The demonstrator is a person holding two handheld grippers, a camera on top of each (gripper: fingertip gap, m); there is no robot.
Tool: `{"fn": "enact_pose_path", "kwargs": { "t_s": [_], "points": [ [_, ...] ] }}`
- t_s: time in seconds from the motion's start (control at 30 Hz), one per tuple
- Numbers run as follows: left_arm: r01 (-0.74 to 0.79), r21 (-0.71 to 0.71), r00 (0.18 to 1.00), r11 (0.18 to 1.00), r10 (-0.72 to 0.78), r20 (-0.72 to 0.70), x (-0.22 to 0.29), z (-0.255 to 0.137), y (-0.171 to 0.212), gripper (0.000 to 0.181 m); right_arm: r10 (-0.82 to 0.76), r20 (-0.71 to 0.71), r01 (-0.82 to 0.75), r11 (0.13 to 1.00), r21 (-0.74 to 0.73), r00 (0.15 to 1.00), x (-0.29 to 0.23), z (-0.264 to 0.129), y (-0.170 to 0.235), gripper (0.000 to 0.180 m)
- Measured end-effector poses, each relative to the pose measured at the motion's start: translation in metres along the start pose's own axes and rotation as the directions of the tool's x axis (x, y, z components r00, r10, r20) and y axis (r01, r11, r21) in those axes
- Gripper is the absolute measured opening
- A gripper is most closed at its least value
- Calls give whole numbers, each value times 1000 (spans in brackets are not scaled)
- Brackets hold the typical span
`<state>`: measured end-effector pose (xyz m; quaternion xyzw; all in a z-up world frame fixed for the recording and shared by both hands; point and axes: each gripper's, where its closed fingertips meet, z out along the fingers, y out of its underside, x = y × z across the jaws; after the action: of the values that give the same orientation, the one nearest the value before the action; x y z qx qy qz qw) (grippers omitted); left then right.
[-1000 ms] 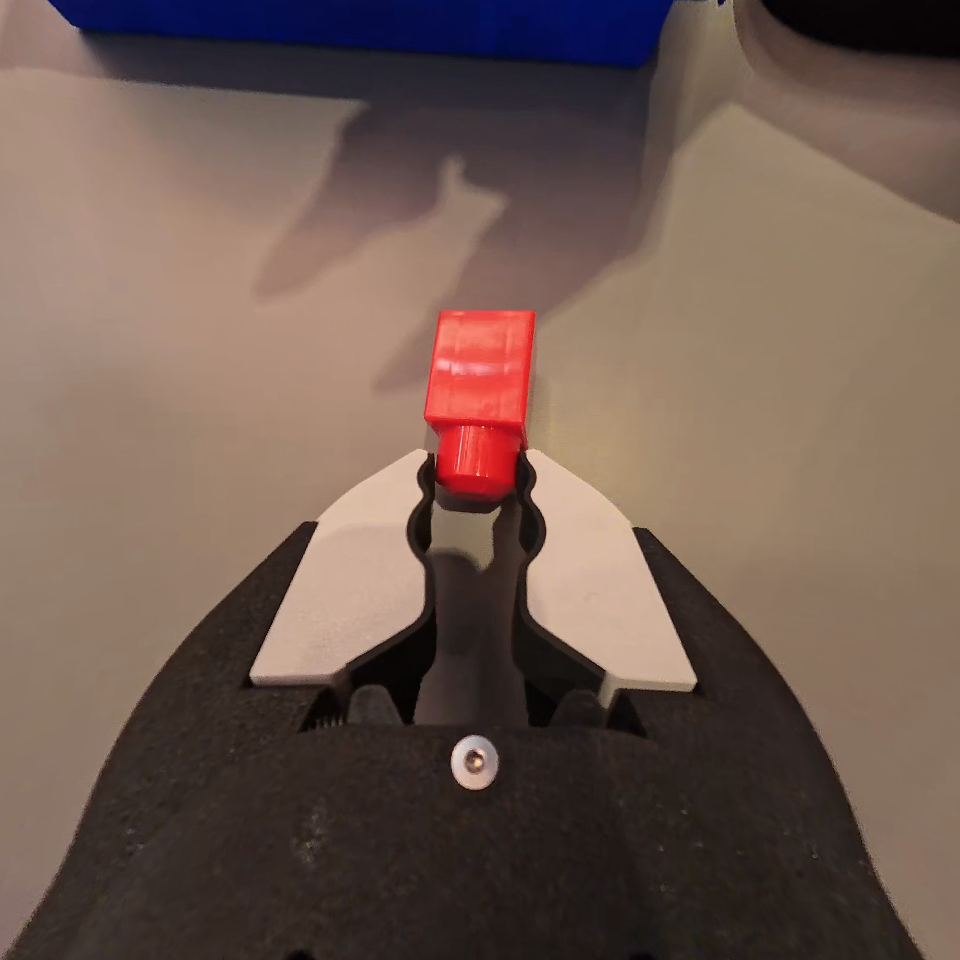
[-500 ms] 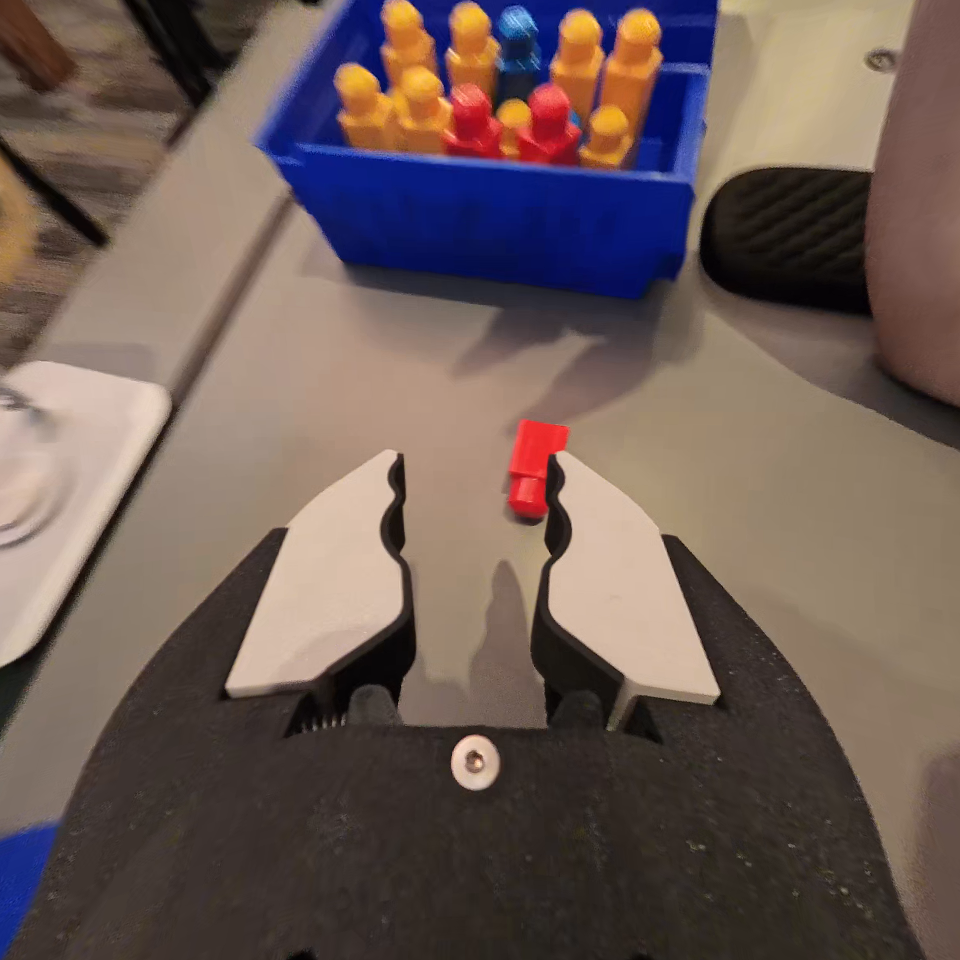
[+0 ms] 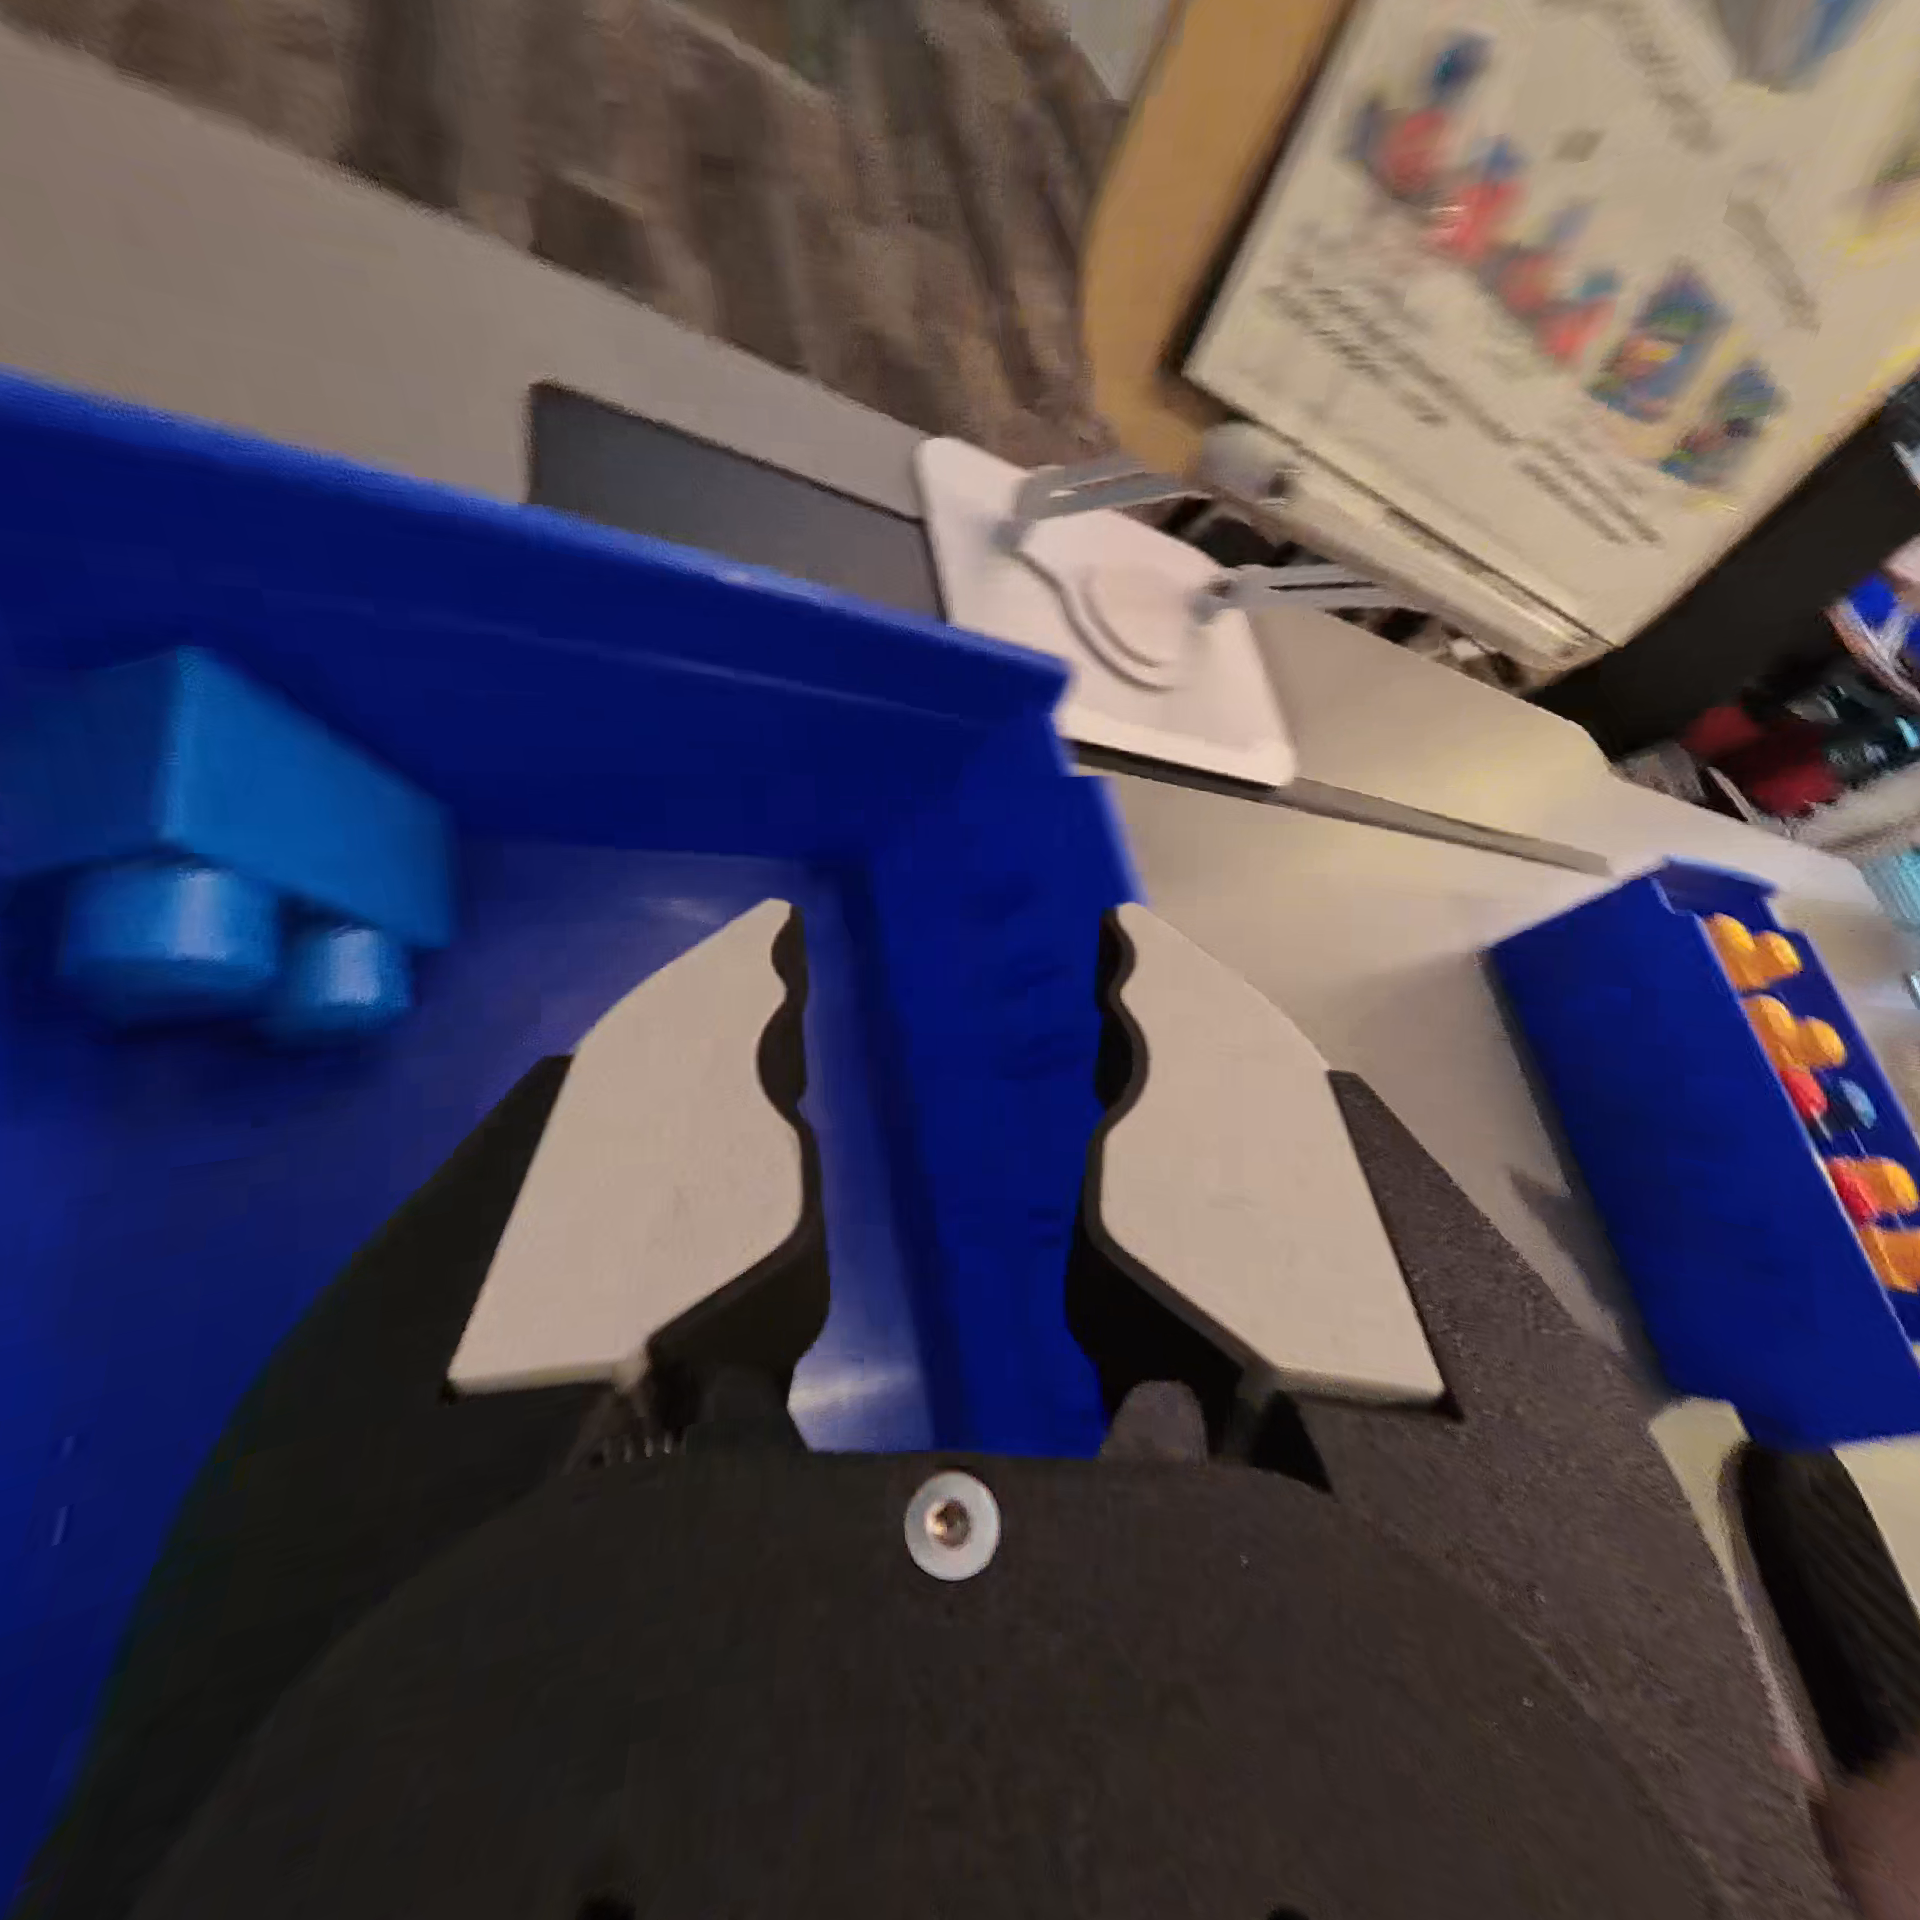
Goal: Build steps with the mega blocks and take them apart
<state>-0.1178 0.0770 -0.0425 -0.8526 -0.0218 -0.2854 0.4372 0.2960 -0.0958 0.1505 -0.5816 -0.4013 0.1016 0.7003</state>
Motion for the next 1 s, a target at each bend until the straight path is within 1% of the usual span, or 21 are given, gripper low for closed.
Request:
{"fn": "enact_pose_path", "kwargs": {
  "t_s": [0.07, 0.1, 0.3, 0.37, 0.43, 0.47, 0.53, 0.6, 0.7, 0.87, 0.93, 1.0],
  "points": [
    [48, 27, 999, 998, -49, 25, -20, 6, 3, 52, -17, -5, 17, 1000, -24, 1000, -1, 3, 3, 59],
    [49, 43, 997, 998, -51, 52, -29, 7, 4, 51, -25, -6, 24, 999, -29, 1000, -1, 4, 4, 59],
    [-3, 11, 971, 1000, 0, 239, -68, 9, 17, 53, -31, 17, 31, 999, -35, 999, -5, 8, 5, 59],
    [-9, 10, 953, 1000, 5, 304, -81, 7, 19, 64, -33, 13, 34, 998, -47, 999, -4, 7, 8, 59],
    [-18, 1, 939, 1000, 17, 345, -90, 7, 21, 84, -34, 8, 34, 998, -61, 999, -2, 7, 11, 59],
    [-13, -2, 935, 1000, 13, 354, -93, 7, 21, 90, -33, 6, 34, 997, -65, 999, -1, 6, 12, 59],
    [18, -3, 934, 1000, -16, 357, -96, 9, 22, 92, -30, 6, 31, 997, -70, 1000, 0, 6, 14, 59],
    [45, -4, 931, 999, -40, 362, -99, 12, 25, 90, -26, 12, 27, 998, -65, 1000, 0, 5, 14, 59],
    [123, -27, 934, 992, -107, 340, -100, 20, 32, 90, -27, 28, 28, 999, -36, 999, -1, 4, 9, 59],
    [180, -42, 905, 983, -149, 398, -113, 25, 33, 91, -20, 61, 19, 999, 27, 998, -6, 2, -2, 59],
    [196, -46, 893, 980, -159, 421, -116, 28, 31, 94, -23, 65, 21, 999, 28, 998, -7, 2, -2, 59],
    [210, -30, 887, 977, -177, 427, -118, 31, 27, 92, -24, 70, 23, 1000, 19, 997, -8, 2, -1, 59]
  ]
}}
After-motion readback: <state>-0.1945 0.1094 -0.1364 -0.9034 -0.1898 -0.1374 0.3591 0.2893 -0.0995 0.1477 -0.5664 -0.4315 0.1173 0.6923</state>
